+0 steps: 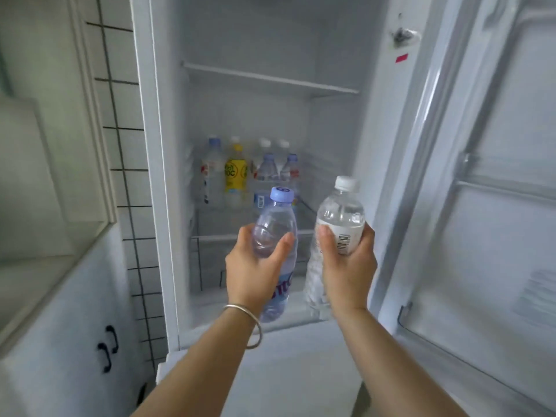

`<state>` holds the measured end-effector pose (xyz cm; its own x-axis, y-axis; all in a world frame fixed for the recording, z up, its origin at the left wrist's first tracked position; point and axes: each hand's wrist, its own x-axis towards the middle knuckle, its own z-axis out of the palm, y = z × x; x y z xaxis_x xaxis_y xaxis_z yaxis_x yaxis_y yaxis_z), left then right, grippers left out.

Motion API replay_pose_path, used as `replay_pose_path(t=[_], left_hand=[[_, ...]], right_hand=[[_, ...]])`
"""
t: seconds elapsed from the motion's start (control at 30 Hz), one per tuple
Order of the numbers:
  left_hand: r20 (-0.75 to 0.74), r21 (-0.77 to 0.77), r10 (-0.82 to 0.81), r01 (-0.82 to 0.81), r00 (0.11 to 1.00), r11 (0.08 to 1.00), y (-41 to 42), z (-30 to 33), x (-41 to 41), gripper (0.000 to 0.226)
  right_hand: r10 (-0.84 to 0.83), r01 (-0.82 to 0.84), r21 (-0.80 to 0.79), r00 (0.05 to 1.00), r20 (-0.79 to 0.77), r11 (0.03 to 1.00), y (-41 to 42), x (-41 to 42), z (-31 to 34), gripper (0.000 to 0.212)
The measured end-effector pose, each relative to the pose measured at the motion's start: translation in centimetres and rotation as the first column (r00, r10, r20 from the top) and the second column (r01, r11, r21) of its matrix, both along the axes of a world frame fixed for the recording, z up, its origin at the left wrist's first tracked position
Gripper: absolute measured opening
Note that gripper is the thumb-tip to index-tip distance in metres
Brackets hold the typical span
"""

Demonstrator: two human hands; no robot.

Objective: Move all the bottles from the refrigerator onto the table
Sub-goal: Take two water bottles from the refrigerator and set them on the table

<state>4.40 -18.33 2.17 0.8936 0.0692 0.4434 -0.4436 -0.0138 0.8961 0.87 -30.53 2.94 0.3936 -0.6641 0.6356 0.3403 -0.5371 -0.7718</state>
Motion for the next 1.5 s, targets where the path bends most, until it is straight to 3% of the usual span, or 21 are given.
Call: replay_pose_path(t=[0.13,0.33,0.5,0.9,1.03,1.2,1.5], left_hand=[[-0.038,0.031,-0.145,0.146,0.989,0.989,-2.1,-1.1,-6.8,0.031],[-0.024,0.041,-0.332,0.333,0.943,0.942,-7.4,-2.6,-16.6,0.052],[-0.021,0.081,-0.439,0.439,0.898,0.895,-14.2,-3.0,-25.4,0.033],[-0.068,0.064,-0.593,0.597,0.802,0.8,-33.6,-2.7,-46.2,0.029],[-0.095,0.098,-0.632,0.639,0.769,0.763,-40.6,-4.1,-49.5,0.03],[-0.132,0.077,-0.648,0.66,0.75,0.748,-50.5,-5.8,-50.5,0.052],[-0.194,0.026,-0.617,0.632,0.763,0.774,-69.9,-6.7,-45.1,0.055]], right_hand=[[-0.111,0.112,0.016,0.993,-0.039,0.994,-2.0,-8.8,-0.6,0.078],[-0.245,0.252,0.054,0.963,-0.109,0.966,-6.2,-21.4,-2.2,0.069],[-0.381,0.391,0.086,0.917,-0.117,0.916,-11.5,-31.8,-3.4,0.076],[-0.537,0.567,0.114,0.815,-0.217,0.816,-28.5,-54.2,-3.8,0.076],[-0.552,0.604,0.153,0.786,-0.28,0.782,-35.2,-57.6,-4.5,0.062],[-0.572,0.64,0.169,0.755,-0.32,0.75,-44.8,-58.2,-5.9,0.054],[-0.584,0.649,0.099,0.733,-0.348,0.755,-63.3,-53.4,-5.8,0.066]])
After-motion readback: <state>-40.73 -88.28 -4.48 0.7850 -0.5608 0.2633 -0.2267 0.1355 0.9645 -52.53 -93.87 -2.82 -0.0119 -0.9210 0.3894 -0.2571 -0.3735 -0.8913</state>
